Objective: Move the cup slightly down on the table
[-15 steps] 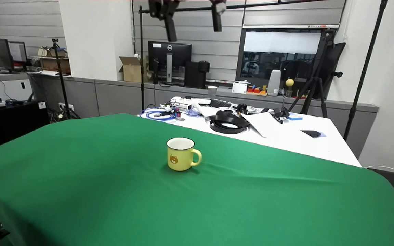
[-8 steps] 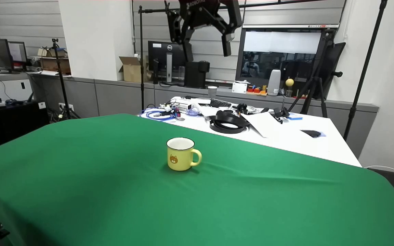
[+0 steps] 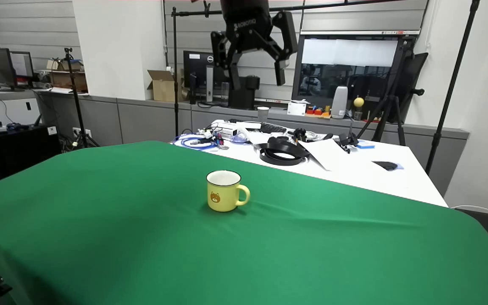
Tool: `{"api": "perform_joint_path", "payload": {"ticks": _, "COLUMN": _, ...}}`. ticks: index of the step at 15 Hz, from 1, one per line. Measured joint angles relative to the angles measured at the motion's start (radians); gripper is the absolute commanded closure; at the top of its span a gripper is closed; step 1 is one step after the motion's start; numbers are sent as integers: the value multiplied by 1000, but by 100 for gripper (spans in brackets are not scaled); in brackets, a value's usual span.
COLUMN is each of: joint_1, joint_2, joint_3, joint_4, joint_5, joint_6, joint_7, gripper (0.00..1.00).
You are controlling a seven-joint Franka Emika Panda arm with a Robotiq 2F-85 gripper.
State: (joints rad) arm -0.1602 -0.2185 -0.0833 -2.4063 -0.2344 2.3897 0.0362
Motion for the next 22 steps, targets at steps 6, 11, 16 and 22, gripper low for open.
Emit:
{"api": "perform_joint_path", "payload": {"ticks": 6, "joint_1": 28, "joint_2": 311, "joint_3": 3, "joint_4": 160, "joint_5": 55, "joint_6": 37, "joint_7": -64, "gripper": 0}}
{"api": "perform_joint_path", "payload": {"ticks": 11, "joint_1": 84, "joint_2": 468, "joint_3": 35, "joint_4": 272, "joint_5": 62, "joint_6": -30, "joint_7": -140, "gripper": 0}}
{"api": "perform_joint_path", "payload": {"ticks": 16, "joint_1": 88, "joint_2": 483, "joint_3": 31, "joint_4": 284, "joint_5": 54, "joint_6": -33, "joint_7": -147, "gripper": 0}}
{"api": "perform_joint_path", "payload": {"ticks": 22, "joint_1": 108, "joint_2": 566, "joint_3": 33, "joint_4": 307, "joint_5": 35, "joint_6": 30, "joint_7": -151, "gripper": 0}}
